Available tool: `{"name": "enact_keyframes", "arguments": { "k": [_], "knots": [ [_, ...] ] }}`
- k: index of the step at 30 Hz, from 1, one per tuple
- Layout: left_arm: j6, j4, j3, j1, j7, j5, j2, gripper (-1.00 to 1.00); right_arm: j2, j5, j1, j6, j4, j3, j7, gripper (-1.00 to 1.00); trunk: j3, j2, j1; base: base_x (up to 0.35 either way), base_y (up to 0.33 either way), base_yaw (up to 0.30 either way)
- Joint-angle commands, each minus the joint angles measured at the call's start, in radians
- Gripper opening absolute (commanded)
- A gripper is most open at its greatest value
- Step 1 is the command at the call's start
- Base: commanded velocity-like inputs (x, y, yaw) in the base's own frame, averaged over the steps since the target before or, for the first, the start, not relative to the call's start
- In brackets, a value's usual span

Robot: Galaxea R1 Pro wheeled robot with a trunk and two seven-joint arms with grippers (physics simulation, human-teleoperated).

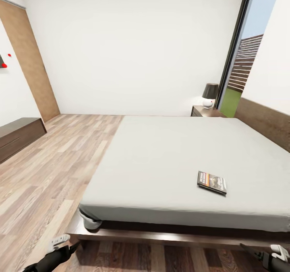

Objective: In the bedroom, move the book from the bed onto either nightstand, and place the two sandals side by side next to the bed.

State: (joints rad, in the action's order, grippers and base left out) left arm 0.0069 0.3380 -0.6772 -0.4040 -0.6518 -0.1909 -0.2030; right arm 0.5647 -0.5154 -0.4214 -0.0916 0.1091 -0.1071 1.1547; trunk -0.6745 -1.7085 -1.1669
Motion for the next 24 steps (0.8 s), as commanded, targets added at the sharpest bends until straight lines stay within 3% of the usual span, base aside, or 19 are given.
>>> {"name": "enact_keyframes", "arguments": {
  "k": [1,24],
  "knots": [
    [0.001,0.001,-0.009,-0.001,-0.006,-0.01,0.001,1.0,0.0,0.004,0.0,-0.01,0.0,-0.008,0.003,1.0,-0.001,0.0,0.0,0.0,-0.287,0.0],
    [0.001,0.001,-0.009,-0.001,-0.006,-0.01,0.007,1.0,0.0,0.004,0.0,-0.01,0.0,-0.008,0.003,1.0,-0.001,0.0,0.0,0.0,-0.287,0.0]
  ]
}}
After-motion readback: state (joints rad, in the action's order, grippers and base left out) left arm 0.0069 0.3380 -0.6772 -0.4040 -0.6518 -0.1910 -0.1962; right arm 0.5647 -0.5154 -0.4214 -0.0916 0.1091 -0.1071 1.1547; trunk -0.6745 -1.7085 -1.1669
